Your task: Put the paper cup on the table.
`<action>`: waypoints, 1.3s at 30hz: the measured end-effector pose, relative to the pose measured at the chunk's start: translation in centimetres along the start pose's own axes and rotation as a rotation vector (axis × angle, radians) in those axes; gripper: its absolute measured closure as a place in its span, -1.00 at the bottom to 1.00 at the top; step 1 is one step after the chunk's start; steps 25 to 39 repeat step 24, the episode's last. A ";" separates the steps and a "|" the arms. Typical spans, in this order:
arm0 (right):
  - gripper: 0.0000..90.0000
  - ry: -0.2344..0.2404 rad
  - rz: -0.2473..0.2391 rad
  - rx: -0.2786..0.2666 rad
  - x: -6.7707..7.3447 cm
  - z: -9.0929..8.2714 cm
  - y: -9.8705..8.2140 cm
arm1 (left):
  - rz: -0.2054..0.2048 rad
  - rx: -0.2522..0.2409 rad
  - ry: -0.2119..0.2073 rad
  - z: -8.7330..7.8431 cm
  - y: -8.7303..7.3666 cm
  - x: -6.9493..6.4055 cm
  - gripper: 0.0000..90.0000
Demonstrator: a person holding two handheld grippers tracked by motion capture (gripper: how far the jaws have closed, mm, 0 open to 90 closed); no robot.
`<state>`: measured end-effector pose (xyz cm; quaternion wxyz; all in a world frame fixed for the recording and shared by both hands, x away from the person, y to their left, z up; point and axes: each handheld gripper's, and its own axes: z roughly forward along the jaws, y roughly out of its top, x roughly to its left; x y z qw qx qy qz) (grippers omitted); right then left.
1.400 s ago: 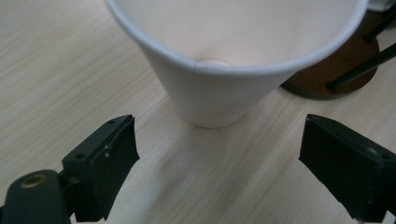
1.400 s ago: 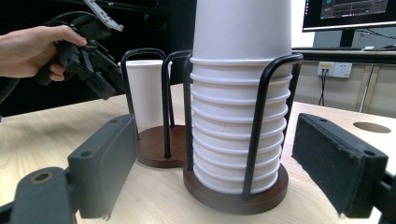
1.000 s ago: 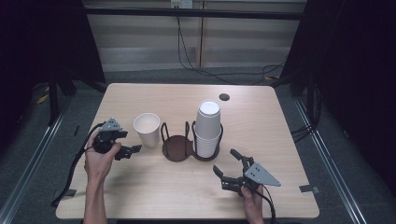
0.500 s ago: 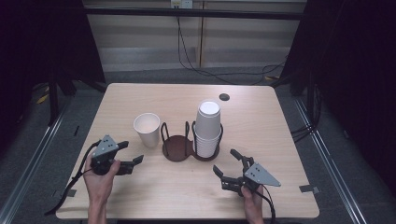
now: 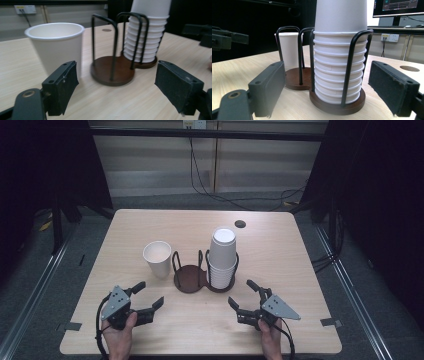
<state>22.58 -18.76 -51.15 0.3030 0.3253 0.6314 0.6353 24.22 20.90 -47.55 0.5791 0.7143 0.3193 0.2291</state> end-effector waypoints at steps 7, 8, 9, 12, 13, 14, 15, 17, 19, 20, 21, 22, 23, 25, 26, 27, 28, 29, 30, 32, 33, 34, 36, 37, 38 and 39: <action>-0.70 -0.002 -0.002 -0.001 0.0 0.0 0.0 | -0.021 -0.042 -0.030 1.7 -1.3 -2.2 -0.64; -0.70 -0.002 -0.003 -0.002 0.0 0.0 0.0 | -0.040 -0.054 -0.013 1.8 -1.6 -2.6 -0.64; -0.70 -0.002 -0.002 -0.001 0.0 0.0 0.0 | -0.047 -0.069 -0.021 1.9 -1.8 -2.8 -0.64; -0.70 -0.002 -0.002 -0.001 0.0 0.0 0.0 | -0.011 -0.060 -0.014 2.6 -2.4 -3.7 -0.64; -0.70 -0.002 -0.004 -0.002 0.0 0.0 0.0 | 0.003 -0.064 -0.026 2.7 -2.5 -3.8 -0.64; -0.70 -0.004 -0.003 -0.002 0.0 0.0 0.0 | -0.004 -0.080 -0.017 2.7 -2.6 -4.1 -0.64; -0.70 -0.003 -0.004 -0.002 0.0 0.0 0.0 | 0.020 -0.098 -0.013 2.7 -2.6 -4.2 -0.65; -0.70 -0.002 -0.002 -0.001 0.0 0.0 0.0 | 0.035 -0.121 -0.028 2.8 -2.7 -4.4 -0.65; -0.70 -0.003 -0.001 0.000 0.0 0.0 0.0 | 0.059 -0.170 -0.048 2.7 -2.9 -4.6 -0.65; -0.70 -0.003 0.000 0.001 0.0 0.0 0.0 | 0.071 -0.200 -0.075 2.6 -3.0 -4.7 -0.65; -0.70 -0.005 0.000 0.001 0.0 0.0 0.0 | 0.060 -0.220 -0.088 2.4 -3.2 -4.7 -0.64; -0.70 -0.010 0.000 0.005 0.0 0.0 0.0 | 0.058 -0.229 -0.086 2.3 -3.2 -4.5 -0.65; -0.70 -0.011 0.000 0.007 0.0 0.0 0.0 | 0.034 -0.219 -0.092 2.5 -3.2 -4.3 -0.66; -0.70 -0.015 0.002 0.008 0.0 0.1 0.0 | 0.031 -0.205 -0.083 2.7 -3.1 -4.3 -0.65; -0.70 -0.015 0.002 0.008 0.0 0.1 0.0 | 0.031 -0.205 -0.083 2.7 -3.1 -4.3 -0.65; -0.70 -0.015 0.002 0.008 0.0 0.1 0.0 | 0.031 -0.205 -0.083 2.7 -3.1 -4.3 -0.65; -0.70 -0.015 0.002 0.008 0.0 0.1 0.0 | 0.031 -0.205 -0.083 2.7 -3.1 -4.3 -0.65; -0.70 -0.015 0.002 0.008 0.0 0.1 0.0 | 0.031 -0.205 -0.083 2.7 -3.1 -4.3 -0.65; -0.70 -0.015 0.002 0.008 0.0 0.1 0.0 | 0.031 -0.205 -0.083 2.7 -3.1 -4.3 -0.65; -0.70 -0.015 0.002 0.008 0.0 0.1 0.0 | 0.031 -0.205 -0.083 2.7 -3.1 -4.3 -0.65; -0.70 -0.015 0.002 0.008 0.0 0.1 0.0 | 0.031 -0.205 -0.083 2.7 -3.1 -4.3 -0.65; -0.70 -0.015 0.002 0.008 0.0 0.1 0.0 | 0.031 -0.205 -0.083 2.7 -3.1 -4.3 -0.65; -0.70 -0.015 0.002 0.008 0.0 0.1 0.0 | 0.031 -0.205 -0.083 2.7 -3.1 -4.3 -0.65; -0.70 -0.015 0.002 0.008 0.0 0.1 0.0 | 0.031 -0.205 -0.083 2.7 -3.1 -4.3 -0.65; -0.70 -0.015 0.002 0.008 0.0 0.1 0.0 | 0.031 -0.205 -0.083 2.7 -3.1 -4.3 -0.65; -0.70 -0.015 0.002 0.008 0.0 0.1 0.0 | 0.031 -0.205 -0.083 2.7 -3.1 -4.3 -0.65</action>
